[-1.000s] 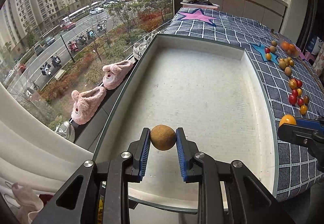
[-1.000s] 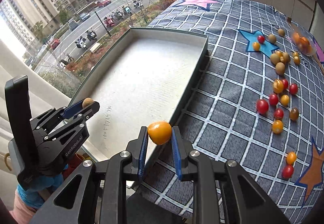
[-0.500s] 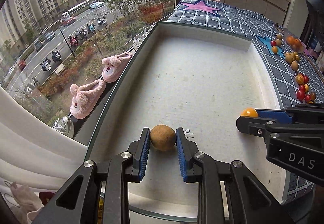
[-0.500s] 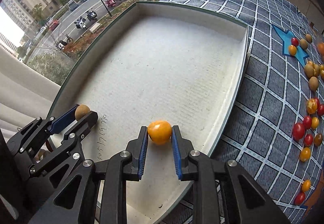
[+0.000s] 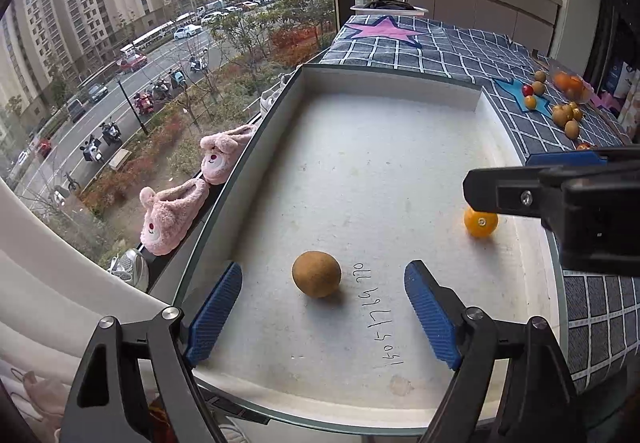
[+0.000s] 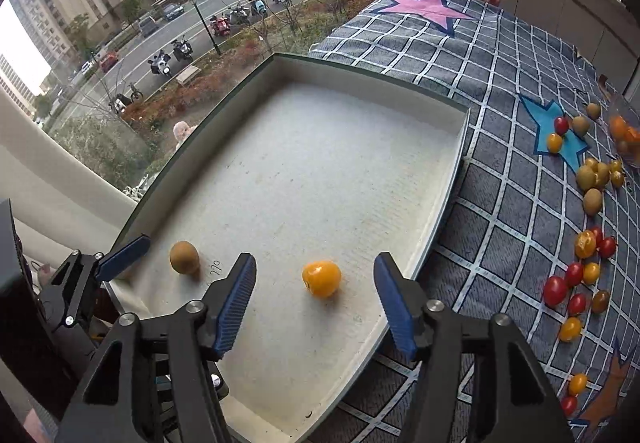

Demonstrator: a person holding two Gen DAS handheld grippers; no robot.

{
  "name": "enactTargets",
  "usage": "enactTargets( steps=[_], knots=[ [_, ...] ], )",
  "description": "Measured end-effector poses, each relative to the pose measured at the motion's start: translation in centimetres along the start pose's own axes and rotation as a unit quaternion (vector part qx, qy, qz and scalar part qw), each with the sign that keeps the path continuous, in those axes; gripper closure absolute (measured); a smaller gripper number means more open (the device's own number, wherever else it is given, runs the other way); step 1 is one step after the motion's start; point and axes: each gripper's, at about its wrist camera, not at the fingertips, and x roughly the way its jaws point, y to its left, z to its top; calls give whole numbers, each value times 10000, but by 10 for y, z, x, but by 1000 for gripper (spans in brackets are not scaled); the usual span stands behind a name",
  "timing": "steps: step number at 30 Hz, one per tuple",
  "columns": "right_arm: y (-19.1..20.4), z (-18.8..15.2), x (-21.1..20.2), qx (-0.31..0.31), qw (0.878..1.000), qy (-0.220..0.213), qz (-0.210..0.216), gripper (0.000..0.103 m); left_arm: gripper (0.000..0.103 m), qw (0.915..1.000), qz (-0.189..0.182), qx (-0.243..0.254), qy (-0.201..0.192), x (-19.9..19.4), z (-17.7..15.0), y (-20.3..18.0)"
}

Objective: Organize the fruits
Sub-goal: 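Open both tools to drop the kiwi and orange tomato into the tray, then move both tools back over the cloth toward two red tomatoes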

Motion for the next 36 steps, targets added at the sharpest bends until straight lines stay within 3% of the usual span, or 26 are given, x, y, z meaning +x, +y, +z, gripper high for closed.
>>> enactTargets(
  steps=[6,18,28,33,36],
  knots=[
    [-22,-2,-34,290,9991,-312,-88,28,18,9999,7,159,-50,-12,3,-9],
    [-98,-66,-72,994,9926,-404,-569,26,18,9988,-241,407,-108,-36,12,-46],
    [-157,-147,-98,1505,9796,-455,-1253,26,18,9933,-724,883,-161,-48,22,-120],
    [-174,-169,-97,1690,9762,-379,-1304,26,18,9872,-991,1247,-120,-42,23,-169],
    [-180,-175,-96,1767,9752,-392,-1277,26,18,9853,-949,1418,-69,-30,24,-192]
  ],
)
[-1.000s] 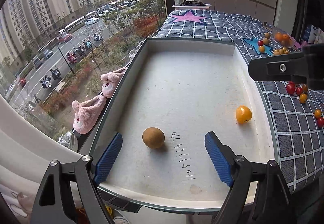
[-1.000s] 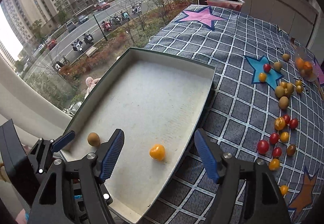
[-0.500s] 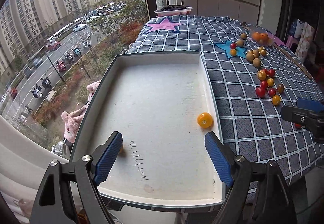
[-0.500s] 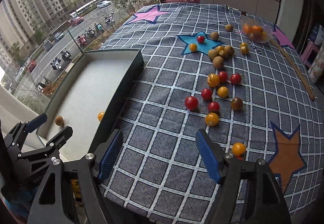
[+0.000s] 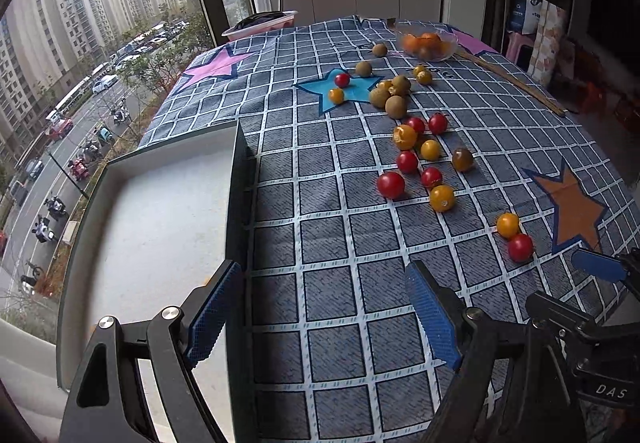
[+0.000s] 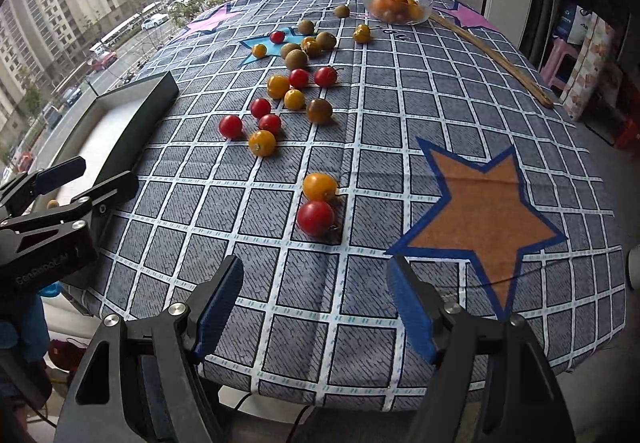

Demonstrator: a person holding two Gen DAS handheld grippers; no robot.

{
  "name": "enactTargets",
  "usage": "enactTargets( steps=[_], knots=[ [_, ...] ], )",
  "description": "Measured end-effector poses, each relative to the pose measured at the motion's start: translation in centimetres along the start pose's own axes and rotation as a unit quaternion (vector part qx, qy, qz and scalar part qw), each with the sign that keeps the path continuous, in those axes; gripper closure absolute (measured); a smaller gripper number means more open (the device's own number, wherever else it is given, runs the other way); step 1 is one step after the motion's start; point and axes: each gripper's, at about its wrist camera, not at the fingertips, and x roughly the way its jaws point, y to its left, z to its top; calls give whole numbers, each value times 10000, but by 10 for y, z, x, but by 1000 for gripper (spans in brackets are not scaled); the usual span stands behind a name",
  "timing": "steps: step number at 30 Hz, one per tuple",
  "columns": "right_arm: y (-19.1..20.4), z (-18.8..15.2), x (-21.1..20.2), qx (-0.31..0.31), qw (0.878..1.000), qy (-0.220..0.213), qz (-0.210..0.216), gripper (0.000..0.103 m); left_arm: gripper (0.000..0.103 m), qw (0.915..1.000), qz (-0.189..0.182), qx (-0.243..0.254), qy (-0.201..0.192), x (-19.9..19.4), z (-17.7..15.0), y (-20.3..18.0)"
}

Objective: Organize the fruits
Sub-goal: 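Move both tools back over the cloth toward two red tomatoes, then close the left tool on a red tomato while the right tool grasps another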

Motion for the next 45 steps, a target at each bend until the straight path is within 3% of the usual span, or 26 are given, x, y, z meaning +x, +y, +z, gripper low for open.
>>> enactTargets(
  steps=[6,18,21,27,29,30,31,32,38,45],
  knots=[
    [-6,-2,7,51,10000,-1,29,26,18,9997,153,70,181,32,13,-12],
    [-2,8,28,-44,9999,-15,-122,26,19,9993,106,132,340,70,38,-29],
    [0,11,31,-99,9997,-49,-208,29,27,9994,30,121,331,73,45,-33],
    [1,16,33,-138,9994,-60,-321,50,48,9991,-170,-35,390,74,49,-35],
    [2,16,32,-167,9992,-71,-350,58,68,9986,-331,-124,404,73,48,-35],
    [2,16,32,-182,9992,-84,-343,62,73,9982,-405,-157,413,73,47,-34],
    [2,16,32,-185,9993,-91,-299,72,80,9980,-447,-170,422,72,47,-35],
    [2,16,31,-178,9995,-90,-251,80,80,9981,-426,-167,424,72,46,-35],
    [-8,14,28,91,9996,-75,247,80,80,9978,-488,-211,391,57,32,-28],
    [-18,5,19,235,9989,-44,395,80,80,9974,-574,-395,167,22,14,-8]
  ],
)
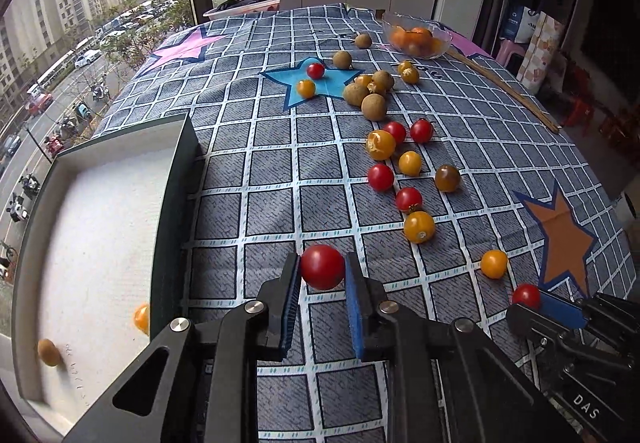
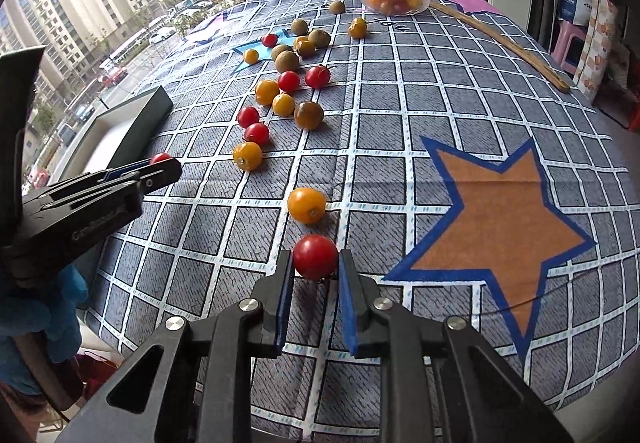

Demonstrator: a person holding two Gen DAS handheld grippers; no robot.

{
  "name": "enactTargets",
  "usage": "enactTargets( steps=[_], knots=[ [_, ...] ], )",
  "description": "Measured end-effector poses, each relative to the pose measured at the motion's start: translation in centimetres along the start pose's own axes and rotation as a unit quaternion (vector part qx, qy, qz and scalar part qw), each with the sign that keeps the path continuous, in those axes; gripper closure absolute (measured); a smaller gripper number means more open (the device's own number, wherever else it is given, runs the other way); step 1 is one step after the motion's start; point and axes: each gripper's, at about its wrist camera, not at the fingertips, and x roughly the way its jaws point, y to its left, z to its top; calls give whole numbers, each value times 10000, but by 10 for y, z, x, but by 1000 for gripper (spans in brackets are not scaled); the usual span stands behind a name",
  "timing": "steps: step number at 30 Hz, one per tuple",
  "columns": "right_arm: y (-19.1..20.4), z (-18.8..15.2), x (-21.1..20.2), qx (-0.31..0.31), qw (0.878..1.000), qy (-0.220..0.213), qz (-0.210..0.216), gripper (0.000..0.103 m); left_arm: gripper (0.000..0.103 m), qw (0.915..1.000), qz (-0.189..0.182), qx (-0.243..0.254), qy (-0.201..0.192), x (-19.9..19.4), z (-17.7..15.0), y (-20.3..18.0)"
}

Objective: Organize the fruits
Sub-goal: 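Close the left tool on a red tomato while the right tool grasps another, then carry both red tomatoes in the tools over the white tray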

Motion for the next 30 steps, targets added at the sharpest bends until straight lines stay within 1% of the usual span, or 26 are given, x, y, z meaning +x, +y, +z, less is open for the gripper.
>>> enactTargets(
  steps=[7,14,19,24,27,30],
  knots=[
    [2,-4,-6,63,10000,50,2,79,80,9995,-69,-254,-162,-26,-13,20],
    [23,-3,-15,-138,9999,-14,52,79,80,9984,90,-424,-355,-49,-27,43],
    [45,3,-18,-313,9994,-14,175,79,80,9964,319,-645,-449,-62,-38,72],
    [71,6,-18,-559,9981,-13,239,79,80,9925,577,-945,-516,-70,-52,107],
    [88,10,-15,-689,9971,50,335,79,80,9902,715,-1095,-486,-70,-61,125],
    [109,15,-12,-831,9955,97,449,79,80,9878,777,-1287,-395,-64,-69,141]
  ],
)
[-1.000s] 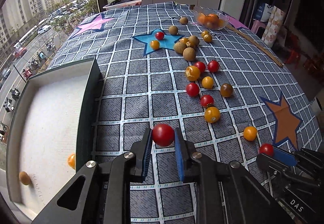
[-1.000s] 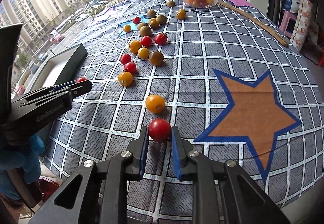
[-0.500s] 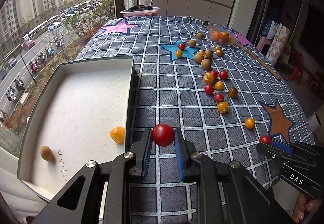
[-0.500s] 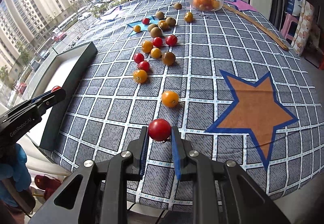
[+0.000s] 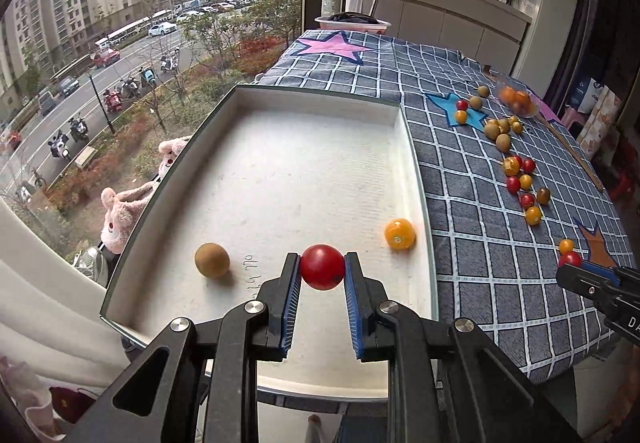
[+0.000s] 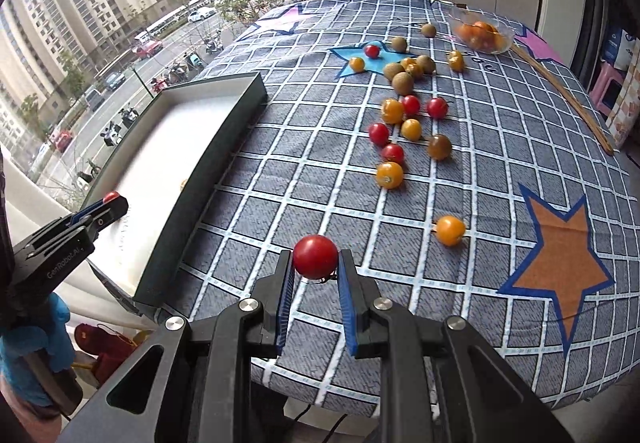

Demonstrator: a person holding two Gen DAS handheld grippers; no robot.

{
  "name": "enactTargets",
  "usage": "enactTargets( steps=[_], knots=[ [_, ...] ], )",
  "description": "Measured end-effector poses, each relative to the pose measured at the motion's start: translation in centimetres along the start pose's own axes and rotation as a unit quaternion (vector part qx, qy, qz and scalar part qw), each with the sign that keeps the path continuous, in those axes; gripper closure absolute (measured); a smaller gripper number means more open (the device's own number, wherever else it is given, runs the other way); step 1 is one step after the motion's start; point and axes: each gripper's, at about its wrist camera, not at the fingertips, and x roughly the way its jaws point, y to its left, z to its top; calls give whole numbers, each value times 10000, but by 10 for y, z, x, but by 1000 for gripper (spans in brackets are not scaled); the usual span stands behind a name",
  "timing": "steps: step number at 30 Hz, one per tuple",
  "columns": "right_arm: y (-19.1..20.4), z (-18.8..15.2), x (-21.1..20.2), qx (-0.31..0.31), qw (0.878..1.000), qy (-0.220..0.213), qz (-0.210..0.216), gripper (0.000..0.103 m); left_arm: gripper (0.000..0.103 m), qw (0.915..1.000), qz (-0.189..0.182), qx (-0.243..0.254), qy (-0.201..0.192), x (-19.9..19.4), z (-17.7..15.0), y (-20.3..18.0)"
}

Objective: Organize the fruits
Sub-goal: 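Carry both red tomatoes in the tools over the white tray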

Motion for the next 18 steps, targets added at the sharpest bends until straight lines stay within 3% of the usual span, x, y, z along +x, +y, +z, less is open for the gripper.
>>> enactTargets(
  steps=[18],
  knots=[
    [110,69,60,-947,9930,375,605,80,80,9995,88,-139,257,27,-11,23]
  ],
)
